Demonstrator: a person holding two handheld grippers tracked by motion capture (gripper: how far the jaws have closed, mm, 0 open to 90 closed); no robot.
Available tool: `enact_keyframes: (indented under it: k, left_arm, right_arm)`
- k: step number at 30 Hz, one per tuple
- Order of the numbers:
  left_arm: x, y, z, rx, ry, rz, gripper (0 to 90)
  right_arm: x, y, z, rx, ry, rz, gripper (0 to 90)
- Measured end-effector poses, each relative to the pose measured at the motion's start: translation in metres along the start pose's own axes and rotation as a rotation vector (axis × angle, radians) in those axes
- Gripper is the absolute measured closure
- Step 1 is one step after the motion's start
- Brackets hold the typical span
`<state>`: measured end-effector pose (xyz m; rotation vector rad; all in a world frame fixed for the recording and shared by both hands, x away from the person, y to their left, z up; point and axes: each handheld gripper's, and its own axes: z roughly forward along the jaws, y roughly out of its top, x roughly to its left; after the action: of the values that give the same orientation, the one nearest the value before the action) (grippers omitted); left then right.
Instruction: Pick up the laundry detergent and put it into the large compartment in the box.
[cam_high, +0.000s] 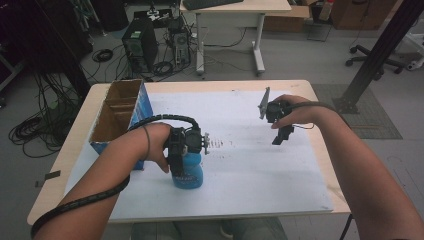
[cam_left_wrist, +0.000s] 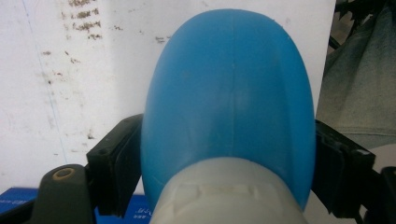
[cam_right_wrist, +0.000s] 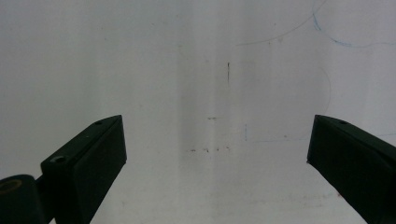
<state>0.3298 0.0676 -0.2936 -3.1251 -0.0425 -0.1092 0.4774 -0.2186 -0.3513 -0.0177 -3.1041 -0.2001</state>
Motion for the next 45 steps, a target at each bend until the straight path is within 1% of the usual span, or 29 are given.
enact_keyframes:
  k: [1, 6, 9, 10, 11, 12, 15, 16, 19, 23, 24, 25, 27, 29, 30, 31, 32, 34, 36, 37, 38, 42, 44, 45]
  left_arm:
    - [0.0002, 0.0000, -0.0001, 0.000, -0.001, -0.006, 23.7]
    - [0.0010, 0.0001, 0.0009, 0.005, -0.007, -0.005, 28.2]
    - [0.0003, 0.0002, 0.0009, 0.001, -0.016, -0.011, 28.6]
    - [-0.0004, 0.0002, 0.0008, -0.004, -0.006, -0.004, 28.6]
    - [-0.0003, 0.0007, -0.0002, 0.003, -0.014, -0.005, 31.2]
    - [-0.0009, 0.0010, -0.0005, 0.006, -0.006, 0.001, 31.6]
    - [-0.0006, 0.0013, -0.0007, 0.007, -0.004, -0.001, 35.4]
    - [0.0003, 0.0019, -0.0015, 0.014, 0.002, 0.007, 36.8]
    - [0.0010, 0.0025, -0.0014, 0.020, 0.002, 0.016, 37.0]
    - [0.0009, 0.0027, -0.0013, 0.021, -0.001, 0.009, 37.4]
    - [0.0016, 0.0020, -0.0012, 0.016, -0.005, 0.007, 37.4]
    - [0.0017, 0.0006, -0.0012, 0.005, -0.008, 0.013, 37.5]
    - [0.0018, -0.0002, -0.0011, 0.000, -0.011, 0.009, 37.6]
    - [0.0008, -0.0010, -0.0012, -0.004, -0.006, 0.016, 37.7]
    - [0.0008, -0.0011, -0.0011, -0.016, -0.003, 0.041, 37.6]
    - [0.0008, -0.0011, -0.0011, -0.016, -0.003, 0.041, 37.6]
    - [0.0015, -0.0009, -0.0010, -0.013, -0.005, 0.033, 37.6]
    - [0.0001, -0.0005, -0.0012, -0.007, -0.001, 0.031, 37.7]
    - [0.0008, -0.0004, -0.0008, 0.001, -0.005, 0.008, 37.7]
    - [0.0008, -0.0004, -0.0008, 0.001, -0.005, 0.008, 37.7]
    - [0.0010, 0.0008, -0.0007, 0.014, -0.004, -0.018, 37.7]
    - [0.0019, 0.0010, -0.0009, 0.015, -0.008, -0.018, 37.8]
    - [0.0027, 0.0009, -0.0010, 0.017, -0.019, -0.036, 37.7]
    - [0.0057, 0.0020, -0.0011, 0.026, -0.035, -0.058, 37.7]
  right_arm:
    - [0.0000, 0.0000, 0.0000, 0.000, 0.001, 0.001, 4.4]
    - [0.0001, 0.0000, 0.0010, -0.001, 0.000, 0.003, 4.5]
    - [0.0000, -0.0003, 0.0015, -0.001, 0.000, 0.002, 4.5]
    - [0.0000, -0.0003, 0.0015, -0.001, 0.000, 0.002, 4.5]
    - [0.0000, -0.0010, 0.0017, -0.006, 0.000, 0.004, 4.6]
    - [-0.0001, -0.0015, 0.0021, -0.006, 0.001, 0.006, 4.6]
    - [-0.0004, -0.0032, 0.0031, -0.006, 0.004, 0.009, 4.7]
    - [-0.0005, -0.0037, 0.0033, -0.004, 0.002, 0.010, 4.6]
    - [-0.0004, -0.0040, 0.0031, -0.001, 0.001, 0.010, 4.6]
    - [-0.0005, -0.0038, 0.0025, -0.005, 0.000, 0.012, 4.6]
    - [-0.0005, -0.0038, 0.0025, -0.005, 0.000, 0.012, 4.6]
    - [-0.0007, -0.0037, 0.0030, -0.004, 0.001, 0.011, 4.6]
    - [-0.0005, -0.0034, 0.0037, -0.005, 0.001, 0.012, 4.7]
    - [-0.0005, -0.0032, 0.0038, -0.002, 0.001, 0.010, 4.6]
    - [-0.0006, -0.0031, 0.0040, -0.003, 0.001, 0.009, 4.7]
    - [-0.0006, -0.0031, 0.0040, -0.003, 0.001, 0.009, 4.7]
    - [-0.0006, -0.0030, 0.0036, -0.003, -0.002, 0.010, 4.7]
    - [-0.0007, -0.0033, 0.0034, -0.007, -0.002, 0.011, 4.6]
    - [-0.0009, -0.0037, 0.0030, -0.005, -0.003, 0.009, 4.7]
    - [-0.0009, -0.0037, 0.0030, -0.005, -0.003, 0.009, 4.7]
    - [-0.0008, -0.0042, 0.0028, -0.003, -0.004, 0.012, 4.6]
    - [-0.0007, -0.0051, 0.0022, -0.011, -0.005, 0.013, 4.7]
    - [-0.0006, -0.0061, 0.0030, -0.009, -0.004, 0.014, 4.8]
    - [-0.0005, -0.0065, 0.0034, -0.011, -0.003, 0.016, 4.8]
